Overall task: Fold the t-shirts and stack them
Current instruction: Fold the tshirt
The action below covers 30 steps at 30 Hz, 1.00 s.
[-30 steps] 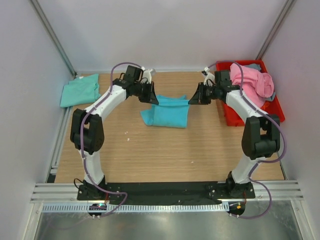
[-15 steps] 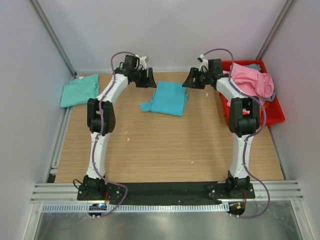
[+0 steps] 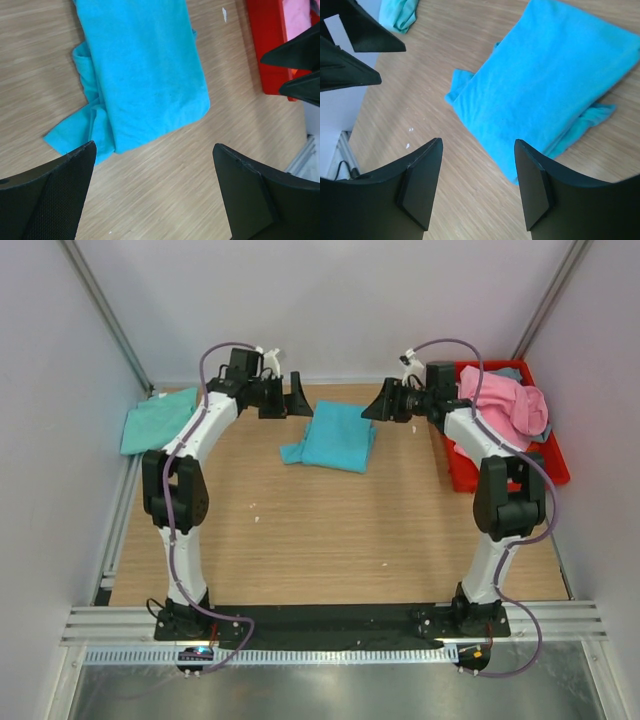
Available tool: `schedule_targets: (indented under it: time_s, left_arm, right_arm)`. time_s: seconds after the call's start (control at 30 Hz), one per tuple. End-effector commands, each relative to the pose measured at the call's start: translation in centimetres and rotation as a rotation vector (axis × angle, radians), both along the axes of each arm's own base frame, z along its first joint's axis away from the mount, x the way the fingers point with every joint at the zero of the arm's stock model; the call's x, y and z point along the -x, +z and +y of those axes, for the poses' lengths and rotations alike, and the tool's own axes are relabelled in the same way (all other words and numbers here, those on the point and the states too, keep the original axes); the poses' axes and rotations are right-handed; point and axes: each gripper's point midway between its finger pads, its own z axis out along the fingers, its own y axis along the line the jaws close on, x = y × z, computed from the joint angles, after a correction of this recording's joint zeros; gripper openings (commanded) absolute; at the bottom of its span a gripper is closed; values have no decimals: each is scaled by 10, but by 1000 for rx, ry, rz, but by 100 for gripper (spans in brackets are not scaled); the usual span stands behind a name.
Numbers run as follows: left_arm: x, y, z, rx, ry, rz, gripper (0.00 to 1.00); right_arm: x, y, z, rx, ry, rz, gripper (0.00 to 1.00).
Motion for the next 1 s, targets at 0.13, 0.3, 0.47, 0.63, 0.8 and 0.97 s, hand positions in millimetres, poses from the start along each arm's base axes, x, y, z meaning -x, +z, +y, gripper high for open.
schedule_targets:
  time_s: [0.13, 0.3, 0.47, 0.63, 0.8, 0.97]
  left_arm:
    - [5, -34, 33, 363, 50, 311, 100]
    - [-20, -52, 57, 534, 89, 393, 100]
    - [-24, -78, 70, 451, 138, 448, 100]
    - [-30, -100, 66, 485, 134, 521, 100]
    - [-35, -112, 63, 437, 177, 524, 99]
    - [-25, -134, 73, 107, 220, 486, 100]
  right_arm:
    - [0, -22, 22, -108, 82, 106, 65]
    - [-10, -30, 30, -135, 92, 123, 64]
    - [-15, -42, 40, -148, 102, 151, 64]
    - [-12, -54, 53, -142, 126, 173, 64]
    - [-15, -66, 50, -103, 114, 180, 64]
    - [-11, -76, 50, -102, 115, 209, 64]
